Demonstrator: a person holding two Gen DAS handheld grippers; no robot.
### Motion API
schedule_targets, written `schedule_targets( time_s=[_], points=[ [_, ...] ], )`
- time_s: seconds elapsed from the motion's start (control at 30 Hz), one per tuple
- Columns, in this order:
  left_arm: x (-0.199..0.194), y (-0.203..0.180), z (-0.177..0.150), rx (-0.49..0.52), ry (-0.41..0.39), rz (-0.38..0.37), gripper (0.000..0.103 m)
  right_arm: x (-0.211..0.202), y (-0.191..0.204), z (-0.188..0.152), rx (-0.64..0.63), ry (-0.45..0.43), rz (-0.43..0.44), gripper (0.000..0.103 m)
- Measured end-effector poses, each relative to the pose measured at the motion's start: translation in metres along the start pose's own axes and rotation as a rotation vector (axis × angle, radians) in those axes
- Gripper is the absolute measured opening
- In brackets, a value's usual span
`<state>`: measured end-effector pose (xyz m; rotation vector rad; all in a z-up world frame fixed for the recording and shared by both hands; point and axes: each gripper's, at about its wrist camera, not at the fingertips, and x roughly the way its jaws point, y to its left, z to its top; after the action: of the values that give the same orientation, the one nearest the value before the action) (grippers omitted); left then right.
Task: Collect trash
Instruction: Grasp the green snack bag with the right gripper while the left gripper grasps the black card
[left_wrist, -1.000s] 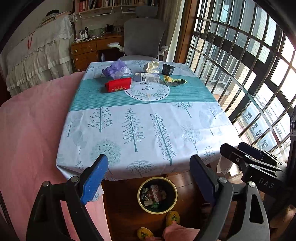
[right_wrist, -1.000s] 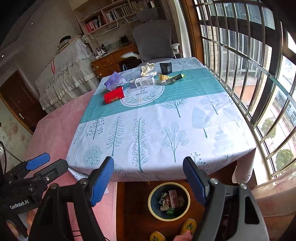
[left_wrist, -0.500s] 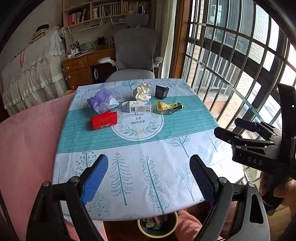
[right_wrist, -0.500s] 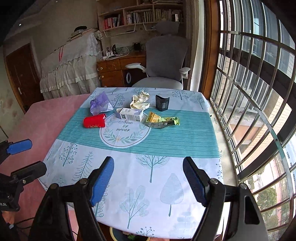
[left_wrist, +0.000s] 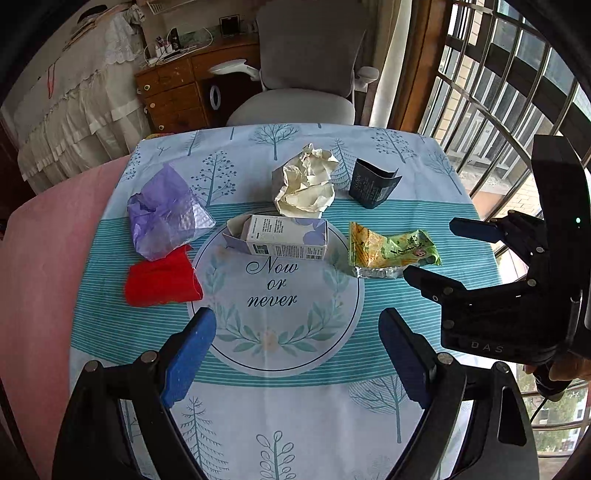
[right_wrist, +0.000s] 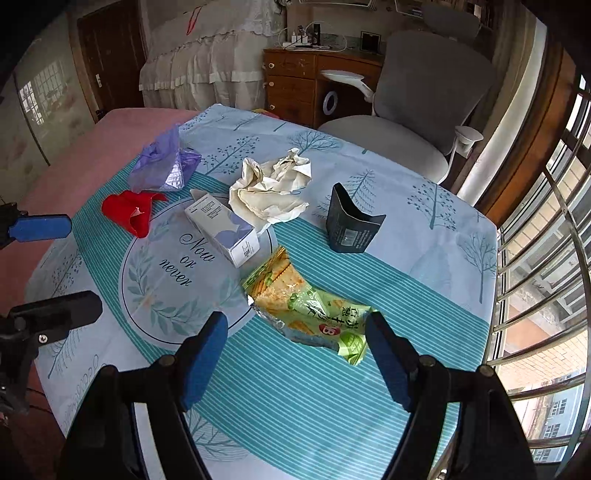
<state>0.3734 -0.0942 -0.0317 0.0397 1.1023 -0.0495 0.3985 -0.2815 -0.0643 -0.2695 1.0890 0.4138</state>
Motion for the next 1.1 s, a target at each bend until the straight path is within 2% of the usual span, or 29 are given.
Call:
schedule_targets(
  time_s=[0.2, 0.4, 0.47, 0.53, 0.57, 0.67, 0.7, 0.9, 0.93, 1.1],
  points=[
    [0.048, 0.008, 0.020, -0.023, 0.066, 0.036, 0.088, 0.058, -0.003, 0.019, -0.108, 0.077, 0.083, 0.077],
    [0.066, 0.020, 0.027, -0.071, 0.101, 0.038, 0.088, 0.089, 0.008, 0.017, -0.185, 0.133, 0.127, 0.077],
    [0.068, 0.019, 0.029, -0.070, 0.104, 0.034, 0.088, 0.085, 0.013, 0.013, -0.214, 0.111, 0.132, 0.068],
    [0.068, 0.015, 0.032, -0.061, 0.104, 0.025, 0.088, 0.080, 0.014, 0.010, -0.215, 0.105, 0.132, 0.053],
    [0.068, 0.012, 0.034, -0.054, 0.103, 0.019, 0.088, 0.078, 0.013, 0.008, -0.208, 0.109, 0.137, 0.051],
    [0.066, -0.001, 0.043, -0.024, 0.092, 0.003, 0.088, 0.071, 0.005, 0.004, -0.165, 0.117, 0.150, 0.032],
    [0.065, -0.006, 0.047, -0.012, 0.086, -0.003, 0.088, 0.069, 0.000, 0.003, -0.144, 0.118, 0.151, 0.017],
    [0.070, -0.036, 0.076, 0.032, 0.074, -0.052, 0.088, 0.057, -0.050, -0.011, 0.074, 0.112, 0.187, 0.014],
    [0.072, -0.040, 0.081, 0.029, 0.080, -0.064, 0.088, 0.054, -0.059, -0.014, 0.110, 0.106, 0.189, 0.011],
    [0.087, -0.056, 0.110, -0.029, 0.097, -0.096, 0.088, 0.041, -0.100, -0.019, 0.248, 0.059, 0.172, 0.011]
  ],
)
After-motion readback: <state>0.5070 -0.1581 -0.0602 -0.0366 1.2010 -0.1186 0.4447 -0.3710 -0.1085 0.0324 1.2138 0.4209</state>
